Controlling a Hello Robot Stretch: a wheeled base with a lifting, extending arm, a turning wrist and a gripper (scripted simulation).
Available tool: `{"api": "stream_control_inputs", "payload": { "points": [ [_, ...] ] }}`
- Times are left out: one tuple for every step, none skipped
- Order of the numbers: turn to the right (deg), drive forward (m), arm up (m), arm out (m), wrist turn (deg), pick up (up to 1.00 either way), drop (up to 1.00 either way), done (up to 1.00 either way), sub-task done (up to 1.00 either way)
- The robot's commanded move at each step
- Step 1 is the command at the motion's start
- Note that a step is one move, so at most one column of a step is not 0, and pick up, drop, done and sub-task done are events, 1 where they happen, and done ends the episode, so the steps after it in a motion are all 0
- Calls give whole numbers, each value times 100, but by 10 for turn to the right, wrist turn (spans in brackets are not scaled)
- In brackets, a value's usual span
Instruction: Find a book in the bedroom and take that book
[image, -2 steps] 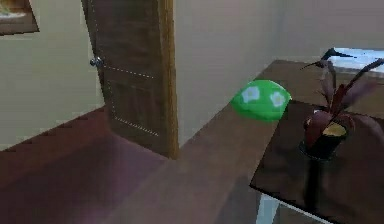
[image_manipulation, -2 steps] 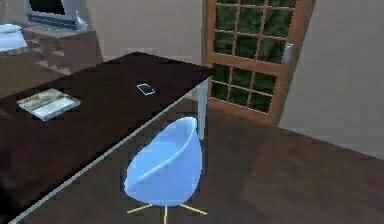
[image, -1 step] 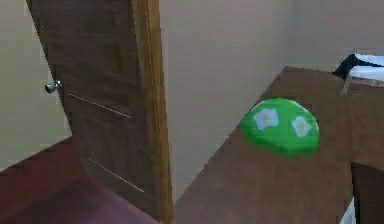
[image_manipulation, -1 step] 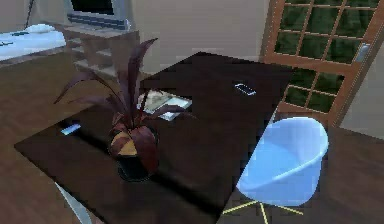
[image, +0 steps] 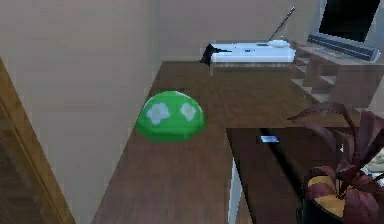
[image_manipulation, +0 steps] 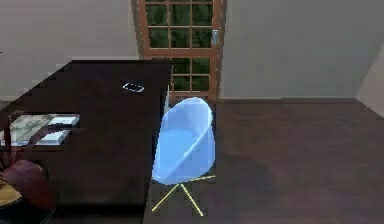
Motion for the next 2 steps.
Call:
{"api": "stream_control_inputs", "payload": {
  "points": [
    [0, 100, 0, 0, 0, 0, 0, 0, 0],
    [0, 15, 0, 0, 0, 0, 0, 0, 0]
  ]
}}
